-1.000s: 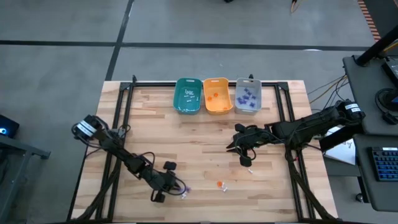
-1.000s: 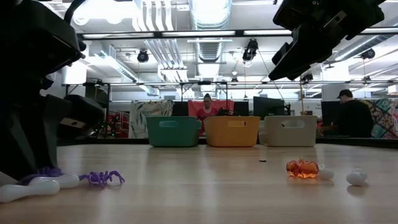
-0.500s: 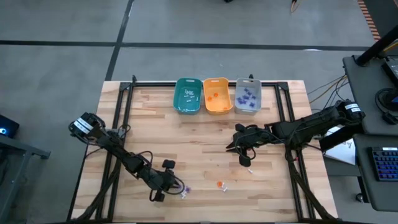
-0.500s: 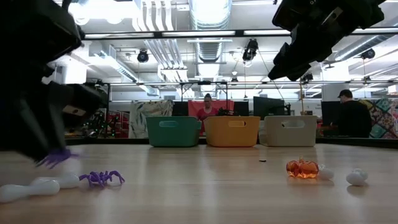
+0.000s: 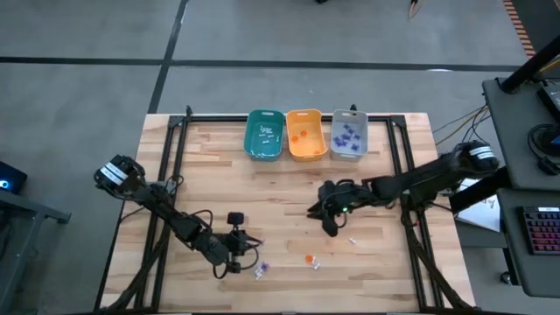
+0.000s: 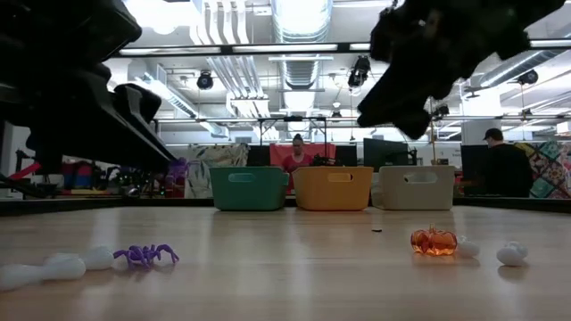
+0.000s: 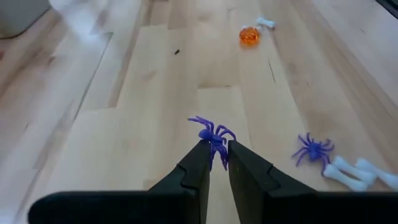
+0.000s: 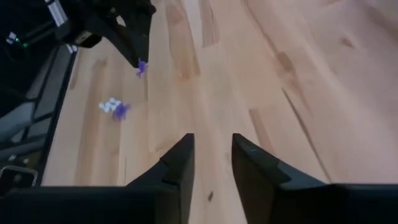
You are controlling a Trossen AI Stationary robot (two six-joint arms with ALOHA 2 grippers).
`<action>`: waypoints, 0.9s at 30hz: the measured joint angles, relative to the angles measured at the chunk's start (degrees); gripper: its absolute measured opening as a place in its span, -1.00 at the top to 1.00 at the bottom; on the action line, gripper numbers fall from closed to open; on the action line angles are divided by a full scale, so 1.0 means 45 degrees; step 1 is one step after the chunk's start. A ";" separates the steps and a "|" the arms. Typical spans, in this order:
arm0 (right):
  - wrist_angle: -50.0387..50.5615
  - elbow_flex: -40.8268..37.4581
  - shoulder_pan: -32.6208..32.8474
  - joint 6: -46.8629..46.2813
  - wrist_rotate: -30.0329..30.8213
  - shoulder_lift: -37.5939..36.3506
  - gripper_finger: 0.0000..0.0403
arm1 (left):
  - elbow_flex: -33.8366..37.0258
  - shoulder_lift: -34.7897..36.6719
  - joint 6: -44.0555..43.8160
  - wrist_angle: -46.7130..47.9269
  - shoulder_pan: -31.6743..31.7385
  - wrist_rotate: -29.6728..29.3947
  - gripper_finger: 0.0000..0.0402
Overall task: Sort Halloween decoration
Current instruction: Put the purple spider toy into the gray bin
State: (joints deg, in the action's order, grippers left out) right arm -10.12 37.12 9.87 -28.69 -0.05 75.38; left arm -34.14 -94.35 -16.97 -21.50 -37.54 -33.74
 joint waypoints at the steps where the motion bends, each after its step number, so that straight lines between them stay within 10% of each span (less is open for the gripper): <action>1: -0.0575 0.0000 0.0000 -0.0021 0.0000 0.0464 0.51 | -0.0007 0.0000 0.0000 0.0005 0.0022 -0.0034 0.81; 6: -0.3378 0.0625 -0.0099 0.0419 -0.0800 0.2807 0.29 | -0.0177 -0.0010 0.0210 0.0022 0.0068 -0.0068 0.81; 27: -0.2140 0.6182 -0.0261 0.2961 -0.3415 0.8062 0.08 | -0.0334 -0.0027 0.0957 0.0068 0.0092 -0.0384 0.81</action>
State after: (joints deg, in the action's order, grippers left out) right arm -19.75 64.94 8.69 -15.37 -15.42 111.66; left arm -35.64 -94.47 -12.67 -21.19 -37.12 -35.46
